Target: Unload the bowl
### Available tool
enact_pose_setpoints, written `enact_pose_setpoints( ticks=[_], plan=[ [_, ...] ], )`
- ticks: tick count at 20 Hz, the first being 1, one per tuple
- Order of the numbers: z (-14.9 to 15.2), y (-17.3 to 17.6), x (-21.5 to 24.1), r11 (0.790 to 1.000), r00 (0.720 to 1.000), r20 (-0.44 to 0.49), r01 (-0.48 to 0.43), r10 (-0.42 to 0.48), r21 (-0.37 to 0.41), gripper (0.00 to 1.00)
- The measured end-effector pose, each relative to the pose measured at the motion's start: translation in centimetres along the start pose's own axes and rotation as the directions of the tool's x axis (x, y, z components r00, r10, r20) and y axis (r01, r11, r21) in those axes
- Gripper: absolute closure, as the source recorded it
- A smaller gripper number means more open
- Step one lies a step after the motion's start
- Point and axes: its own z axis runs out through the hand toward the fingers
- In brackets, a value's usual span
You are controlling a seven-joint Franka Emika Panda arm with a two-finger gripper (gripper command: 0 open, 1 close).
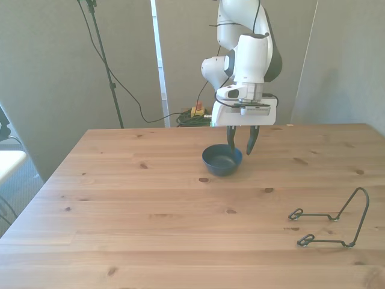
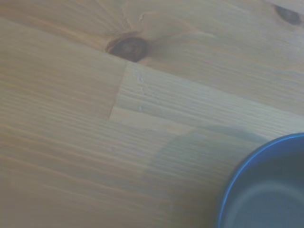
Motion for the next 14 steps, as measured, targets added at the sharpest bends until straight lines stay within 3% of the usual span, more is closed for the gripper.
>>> enact_pose_setpoints(
  ticks=[6, 14],
  plan=[
    [-2.8, -0.2, 1.0, 0.995, 0.995, 0.004, -0.096, 0.096, 0.029, 0.00],
    [-7.2, 1.2, 2.6, 0.962, 0.963, -0.033, -0.266, 0.268, 0.056, 0.00]
  ],
)
